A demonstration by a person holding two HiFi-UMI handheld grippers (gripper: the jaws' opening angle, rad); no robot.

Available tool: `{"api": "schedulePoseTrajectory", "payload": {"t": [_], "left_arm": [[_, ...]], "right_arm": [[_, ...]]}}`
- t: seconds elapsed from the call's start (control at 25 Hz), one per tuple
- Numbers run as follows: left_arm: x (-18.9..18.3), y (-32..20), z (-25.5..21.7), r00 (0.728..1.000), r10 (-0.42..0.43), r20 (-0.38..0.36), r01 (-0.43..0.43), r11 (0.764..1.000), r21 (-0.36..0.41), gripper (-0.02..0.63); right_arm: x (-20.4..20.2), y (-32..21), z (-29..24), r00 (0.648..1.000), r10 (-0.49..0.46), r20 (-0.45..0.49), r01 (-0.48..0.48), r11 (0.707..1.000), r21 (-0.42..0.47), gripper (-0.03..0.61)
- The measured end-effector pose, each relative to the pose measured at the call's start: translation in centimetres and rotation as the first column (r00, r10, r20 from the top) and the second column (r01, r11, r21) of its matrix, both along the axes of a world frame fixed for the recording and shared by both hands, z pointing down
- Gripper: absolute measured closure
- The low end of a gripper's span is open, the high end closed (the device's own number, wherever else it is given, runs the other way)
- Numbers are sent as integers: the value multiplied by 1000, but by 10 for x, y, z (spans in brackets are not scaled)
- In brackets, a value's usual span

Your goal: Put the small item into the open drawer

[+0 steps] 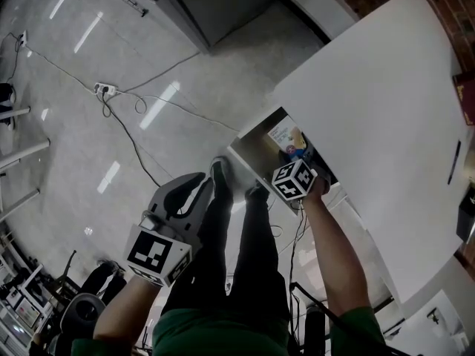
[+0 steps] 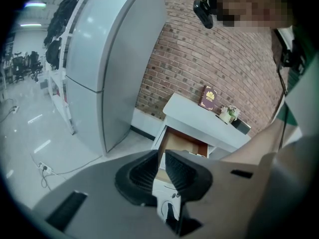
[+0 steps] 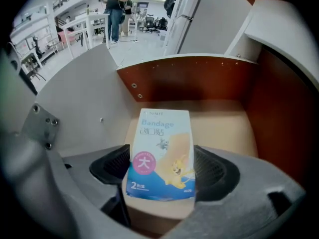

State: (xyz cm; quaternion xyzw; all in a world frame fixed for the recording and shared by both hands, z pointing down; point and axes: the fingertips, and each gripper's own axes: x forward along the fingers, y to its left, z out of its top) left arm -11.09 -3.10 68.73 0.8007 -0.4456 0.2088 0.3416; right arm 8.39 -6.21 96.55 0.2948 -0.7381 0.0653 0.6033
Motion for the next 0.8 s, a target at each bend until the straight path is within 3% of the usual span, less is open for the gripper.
{"api": "schedulePoseTrajectory", "payload": {"t": [0.4, 0.8], "left_arm": [[-7, -6, -11, 999, -32, 5, 31, 999, 35, 575], [2, -24, -49, 1000, -1, -6, 2, 990, 140, 575]], "right_arm": [[-5, 8, -26, 998, 30, 46, -30, 1000, -4, 175], [-23, 16, -100, 969, 160, 190, -170, 985, 36, 275]]}}
